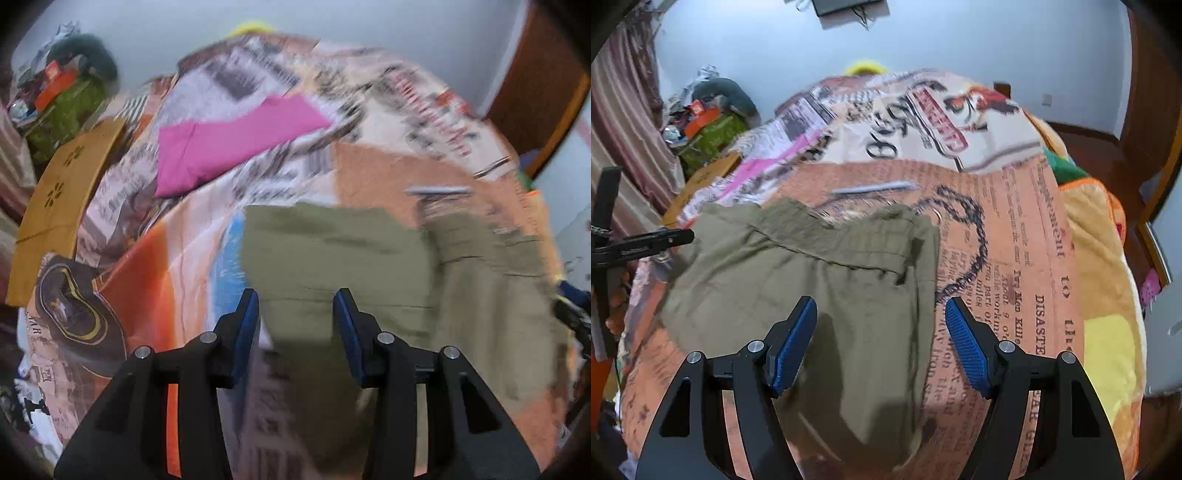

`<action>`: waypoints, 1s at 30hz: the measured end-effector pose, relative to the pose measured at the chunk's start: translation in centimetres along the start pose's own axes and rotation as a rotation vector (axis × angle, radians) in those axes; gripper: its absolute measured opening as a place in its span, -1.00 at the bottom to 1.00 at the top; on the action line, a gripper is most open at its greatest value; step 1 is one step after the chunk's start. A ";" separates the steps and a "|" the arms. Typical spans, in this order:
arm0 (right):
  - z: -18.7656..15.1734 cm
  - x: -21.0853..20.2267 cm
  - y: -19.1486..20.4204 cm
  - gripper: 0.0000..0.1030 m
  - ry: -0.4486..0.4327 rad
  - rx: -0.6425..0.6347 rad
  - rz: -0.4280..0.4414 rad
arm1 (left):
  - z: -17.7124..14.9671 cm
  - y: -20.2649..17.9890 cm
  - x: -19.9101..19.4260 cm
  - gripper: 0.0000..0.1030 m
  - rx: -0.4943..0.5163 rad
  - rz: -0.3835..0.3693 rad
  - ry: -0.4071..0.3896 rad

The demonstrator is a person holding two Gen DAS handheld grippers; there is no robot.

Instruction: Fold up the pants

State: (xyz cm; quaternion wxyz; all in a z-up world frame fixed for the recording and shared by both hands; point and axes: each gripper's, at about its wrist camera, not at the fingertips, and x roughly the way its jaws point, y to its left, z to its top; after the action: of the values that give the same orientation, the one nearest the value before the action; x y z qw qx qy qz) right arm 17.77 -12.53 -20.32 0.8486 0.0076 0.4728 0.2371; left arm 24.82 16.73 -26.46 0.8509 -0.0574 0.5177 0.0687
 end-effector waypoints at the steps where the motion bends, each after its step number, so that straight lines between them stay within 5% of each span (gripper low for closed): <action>1: -0.1 0.3 -0.3 0.33 0.015 0.005 -0.006 | 0.0 0.5 0.9 -0.02 -0.011 -0.009 0.016; 3: -0.7 1.0 -1.0 0.33 0.052 0.015 -0.015 | -0.3 1.6 1.3 0.21 -0.037 -0.017 0.002; 9: -1.9 -0.5 -2.8 0.33 0.039 0.063 0.003 | -0.8 2.2 -1.5 0.19 -0.023 0.014 -0.030; 17: -2.8 -0.5 -1.9 0.33 0.042 0.047 -0.020 | -4.0 -0.6 -5.6 0.20 0.037 -0.184 -0.037; 22: -3.1 -0.9 -1.9 0.33 0.041 0.058 -0.014 | -5.8 -1.2 -3.1 0.23 0.034 -0.122 0.033; 27: -3.6 -1.5 -1.8 0.33 0.036 0.056 -0.018 | -6.3 1.4 -3.3 0.27 -0.094 -0.167 0.019; 30: -3.8 -1.8 -1.9 0.33 0.033 0.061 -0.016 | -6.6 2.4 -3.9 0.24 -0.105 -0.034 0.008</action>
State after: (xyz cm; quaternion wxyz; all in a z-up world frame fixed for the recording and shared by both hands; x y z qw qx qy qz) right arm 14.70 -15.77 -21.45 0.8419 0.0257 0.4940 0.2158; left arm 16.90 17.79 -26.09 0.8458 -0.1111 0.5155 0.0810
